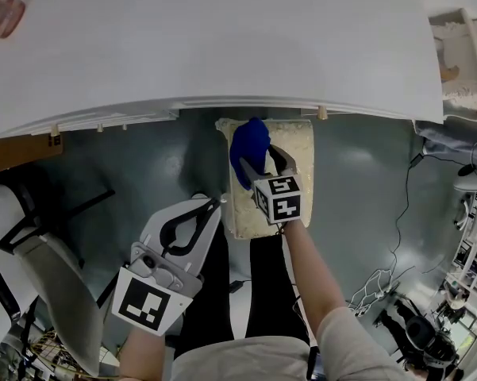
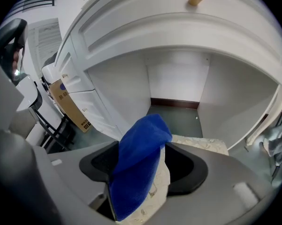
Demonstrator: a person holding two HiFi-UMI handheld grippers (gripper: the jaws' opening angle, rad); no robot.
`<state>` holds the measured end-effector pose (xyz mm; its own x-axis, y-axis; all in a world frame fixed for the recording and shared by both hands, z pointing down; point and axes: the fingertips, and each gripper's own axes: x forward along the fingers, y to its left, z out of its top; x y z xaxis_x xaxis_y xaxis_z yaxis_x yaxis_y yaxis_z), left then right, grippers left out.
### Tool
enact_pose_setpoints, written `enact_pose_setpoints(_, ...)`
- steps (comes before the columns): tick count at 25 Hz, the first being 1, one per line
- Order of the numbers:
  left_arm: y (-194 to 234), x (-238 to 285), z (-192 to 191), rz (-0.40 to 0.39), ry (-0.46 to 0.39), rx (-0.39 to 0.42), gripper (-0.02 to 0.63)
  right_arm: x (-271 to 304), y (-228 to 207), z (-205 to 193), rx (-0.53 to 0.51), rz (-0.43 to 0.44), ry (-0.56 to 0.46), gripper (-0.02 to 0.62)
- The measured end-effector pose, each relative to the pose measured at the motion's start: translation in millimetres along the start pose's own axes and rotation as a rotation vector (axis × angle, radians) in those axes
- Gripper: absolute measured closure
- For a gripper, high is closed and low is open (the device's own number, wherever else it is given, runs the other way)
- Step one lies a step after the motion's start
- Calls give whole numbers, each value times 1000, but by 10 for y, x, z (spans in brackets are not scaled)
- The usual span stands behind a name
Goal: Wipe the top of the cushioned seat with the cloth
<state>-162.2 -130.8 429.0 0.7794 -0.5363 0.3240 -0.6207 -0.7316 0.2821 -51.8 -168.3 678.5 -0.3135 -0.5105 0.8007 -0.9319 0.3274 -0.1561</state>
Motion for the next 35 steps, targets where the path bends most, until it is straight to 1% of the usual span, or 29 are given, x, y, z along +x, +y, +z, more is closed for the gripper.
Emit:
enact_pose_setpoints(2, -1, 26, 20, -1, -4, -4, 606, -44, -21, 93, -13, -7, -34, 284)
enact_pose_setpoints(4, -1, 42, 26, -2, -4, -7, 606, -34, 31, 174, -30, 10, -51, 285)
enact_pose_setpoints(7, 11, 51, 28, -1, -8, -11, 606, 118, 97, 142, -45, 13, -5, 299)
enact_pose_setpoints(8, 14, 55, 26, 1, -9, -12, 606, 179, 94, 86, -49, 0, 25, 319)
enact_pose_setpoints(10, 23, 64, 8, 5, -5, -15, 606, 283, 83, -27, -82, -34, 74, 385)
enact_pose_setpoints(11, 32, 68, -3, 8, -2, -17, 606, 325, 88, -56, -115, -49, 82, 427)
enact_pose_setpoints(13, 55, 70, -22, 16, 3, -20, 606, 373, 117, -62, -182, -66, 90, 473)
enact_pose_setpoints(14, 63, 68, -26, 19, 5, -21, 606, 379, 126, -60, -196, -68, 98, 485)
enact_pose_setpoints(17, 64, 84, -13, 24, 4, -23, 606, 365, 85, -65, -175, -49, 107, 508)
enact_pose_setpoints(21, 36, 133, -4, 26, 12, -20, 606, 320, -64, -84, -163, -43, 100, 517)
enact_pose_setpoints(26, -69, 240, 25, 27, -1, -27, 606, 176, -430, -176, -108, -77, 113, 518)
enact_pose_setpoints(35, -417, 540, -19, 3, 17, -19, 606, -68, -1048, -375, -62, -105, 121, 520)
